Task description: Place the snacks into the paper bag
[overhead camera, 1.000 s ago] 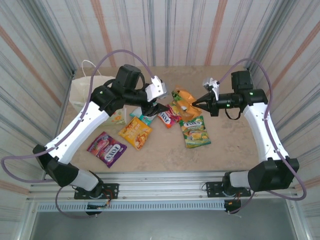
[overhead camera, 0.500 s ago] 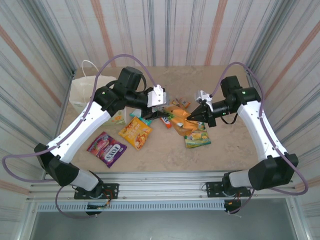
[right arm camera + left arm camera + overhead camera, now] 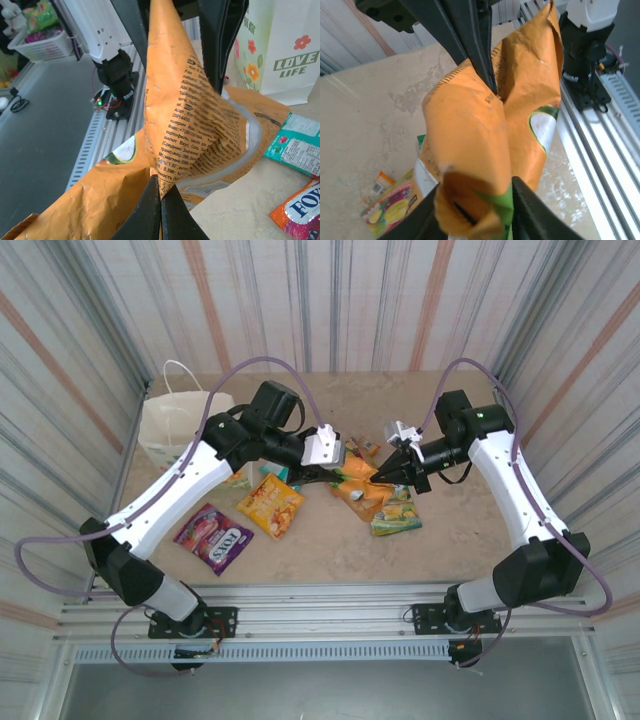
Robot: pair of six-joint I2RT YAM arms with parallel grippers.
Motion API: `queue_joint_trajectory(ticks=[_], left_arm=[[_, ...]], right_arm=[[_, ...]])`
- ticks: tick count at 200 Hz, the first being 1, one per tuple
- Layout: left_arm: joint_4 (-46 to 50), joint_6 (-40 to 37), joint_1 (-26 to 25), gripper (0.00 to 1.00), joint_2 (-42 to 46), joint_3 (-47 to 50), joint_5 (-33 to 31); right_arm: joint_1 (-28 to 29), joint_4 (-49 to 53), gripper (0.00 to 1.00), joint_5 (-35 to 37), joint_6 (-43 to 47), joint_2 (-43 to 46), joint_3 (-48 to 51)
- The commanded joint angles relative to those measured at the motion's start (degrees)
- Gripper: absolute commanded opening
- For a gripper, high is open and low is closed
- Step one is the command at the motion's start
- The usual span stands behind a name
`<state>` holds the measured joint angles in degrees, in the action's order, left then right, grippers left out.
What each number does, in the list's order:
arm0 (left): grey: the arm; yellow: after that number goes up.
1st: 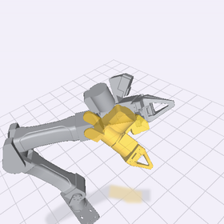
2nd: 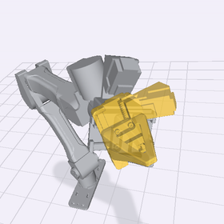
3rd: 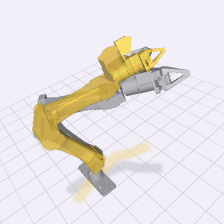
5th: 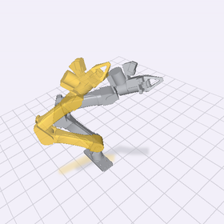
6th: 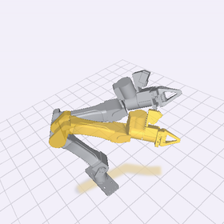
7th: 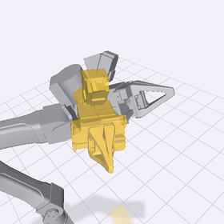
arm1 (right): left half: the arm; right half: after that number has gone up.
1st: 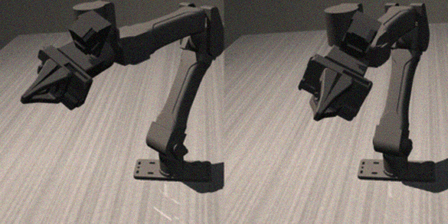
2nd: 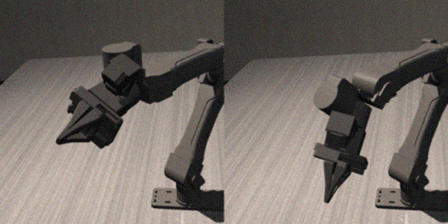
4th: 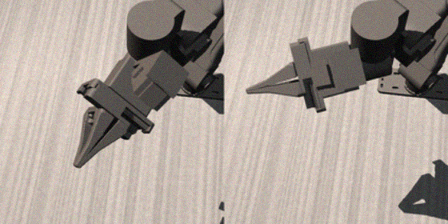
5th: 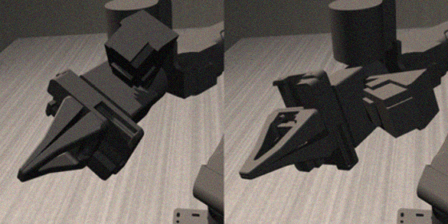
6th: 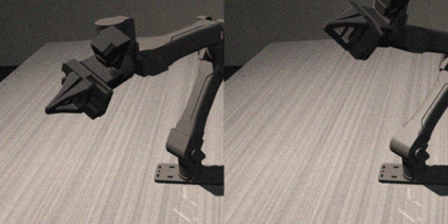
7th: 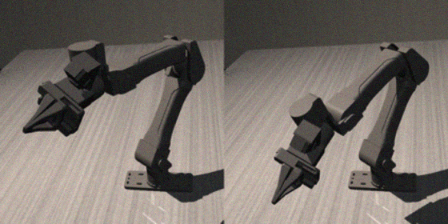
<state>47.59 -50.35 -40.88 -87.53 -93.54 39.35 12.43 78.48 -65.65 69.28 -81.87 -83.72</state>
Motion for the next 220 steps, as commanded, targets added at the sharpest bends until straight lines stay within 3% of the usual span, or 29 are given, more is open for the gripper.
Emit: queue_joint_trajectory(ticks=[1, 18, 37, 49, 72, 101, 115, 162, 220], left_arm=[[2.42, -0.41, -0.43, 0.21, -0.13, -2.39, 0.51], [2.18, 0.77, -0.43, 0.13, 0.48, -2.61, -0.5], [0.94, 4.46, -0.42, 0.06, 1.75, -2.76, -3.89], [0.02, 8.32, -0.43, 0.01, 2.66, -3.25, -8.45], [-1.11, 16.88, -0.29, 0.0, 4.56, -5.16, -19.57], [0.74, 25.06, 2.57, 0.0, 6.27, -8.69, -29.57], [1.34, 28.46, 5.1, 0.0, 7.36, -10.26, -33.91], [-0.51, 32.05, 14.07, 0.0, 11.77, -13.08, -47.99], [-0.26, 16.42, 17.23, 0.0, 12.55, -14.48, -67.38]], right_arm=[[0.32, 0.7, 0.0, -1.61, 0.7, -0.18, -1.89], [0.02, -0.65, 0.02, -1.16, -0.72, 0.43, -1.81], [-1.64, -5.69, 0.33, -1.18, -6.17, 2.62, -0.3], [-3.59, -11.93, 0.41, -1.86, -11.7, 5.67, 2.7], [-7.01, -33.13, 0.51, 0.18, -28.69, 14.91, 12.39], [-8.75, -62.13, 0.65, 11.65, -50.01, 27.91, 26.81], [-9.19, -65.74, 0.65, 14.08, -52.73, 30.36, 29.37], [-7.69, -61.1, 0.64, 13.95, -52.4, 29.41, 29.14], [-2.03, -59.69, 0.62, 17.04, -49.95, 27.0, 29.63]])
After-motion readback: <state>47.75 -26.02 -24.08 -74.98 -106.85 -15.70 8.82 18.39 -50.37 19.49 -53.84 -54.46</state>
